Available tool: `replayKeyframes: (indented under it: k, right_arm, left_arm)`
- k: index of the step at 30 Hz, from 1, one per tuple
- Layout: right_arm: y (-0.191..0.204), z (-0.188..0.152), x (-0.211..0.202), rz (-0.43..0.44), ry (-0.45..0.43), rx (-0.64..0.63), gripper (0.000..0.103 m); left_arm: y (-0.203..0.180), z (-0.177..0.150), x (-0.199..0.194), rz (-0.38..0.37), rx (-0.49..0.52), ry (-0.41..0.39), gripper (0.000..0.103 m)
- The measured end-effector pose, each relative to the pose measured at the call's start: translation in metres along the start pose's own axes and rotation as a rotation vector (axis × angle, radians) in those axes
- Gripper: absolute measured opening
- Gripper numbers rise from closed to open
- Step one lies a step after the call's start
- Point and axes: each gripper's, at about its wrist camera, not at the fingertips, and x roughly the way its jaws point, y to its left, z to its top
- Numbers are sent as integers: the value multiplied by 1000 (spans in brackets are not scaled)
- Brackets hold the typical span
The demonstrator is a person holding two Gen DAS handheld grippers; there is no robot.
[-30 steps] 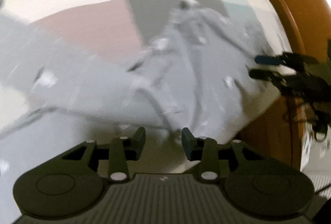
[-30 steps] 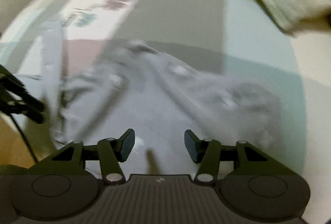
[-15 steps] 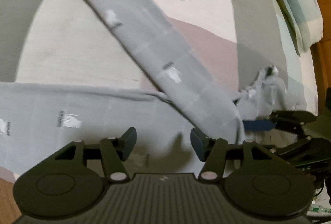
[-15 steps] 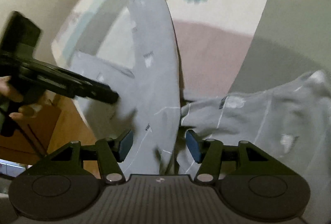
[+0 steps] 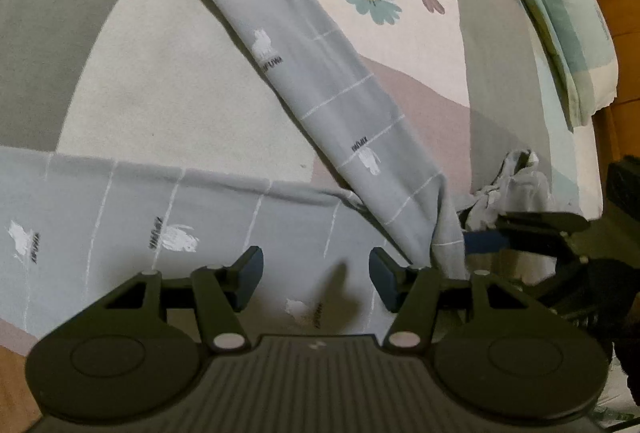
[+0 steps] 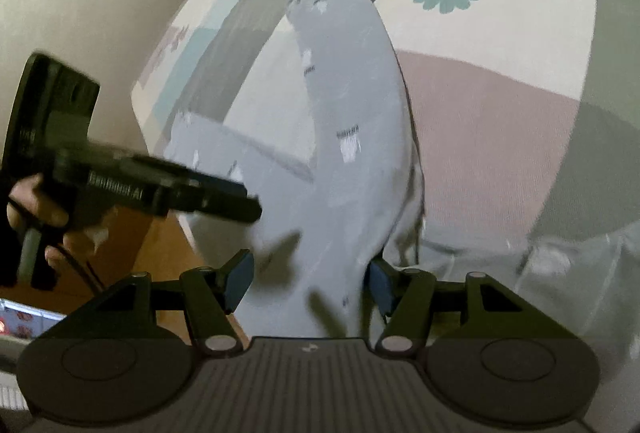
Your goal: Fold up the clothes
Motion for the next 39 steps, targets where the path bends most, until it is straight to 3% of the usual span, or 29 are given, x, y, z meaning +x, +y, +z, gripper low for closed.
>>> replayKeyframes:
  k: [7, 12, 17, 19, 21, 22, 25, 29, 33, 36, 39]
  right_arm:
    - [9, 7, 5, -119, -38, 12, 66]
    - [6, -6, 9, -168, -20, 59, 65]
    - [-3, 0, 9, -178, -62, 107, 62]
    - [-5, 4, 11, -208, -80, 107, 55]
    - [-9, 6, 11, -250, -86, 117, 23]
    - [-12, 6, 9, -268, -86, 122, 14]
    - [-11, 4, -2, -244, -92, 113, 6]
    - [20, -1, -9, -140, -83, -9, 6]
    - [46, -13, 11, -74, -5, -131, 6]
    - [52, -22, 29, -3, 68, -151, 9]
    - [50, -30, 40, -32, 131, -166, 21]
  left_arm:
    - [10, 6, -8, 6, -8, -32, 59]
    - [14, 6, -6, 8, -8, -35, 59]
    - [16, 5, -8, 2, 1, -46, 59]
    - [18, 4, -8, 5, -5, -47, 59]
    - [20, 4, -8, 4, -15, -50, 59]
    - [21, 4, -9, 1, -20, -52, 59]
    - [24, 3, -13, -34, -43, -56, 59]
    - [31, 4, -18, -144, -115, -57, 59]
    - [32, 4, -17, -224, -151, -57, 61]
    - [31, 4, -8, -231, -158, -46, 62]
    - [31, 6, 2, -210, -150, -48, 62]
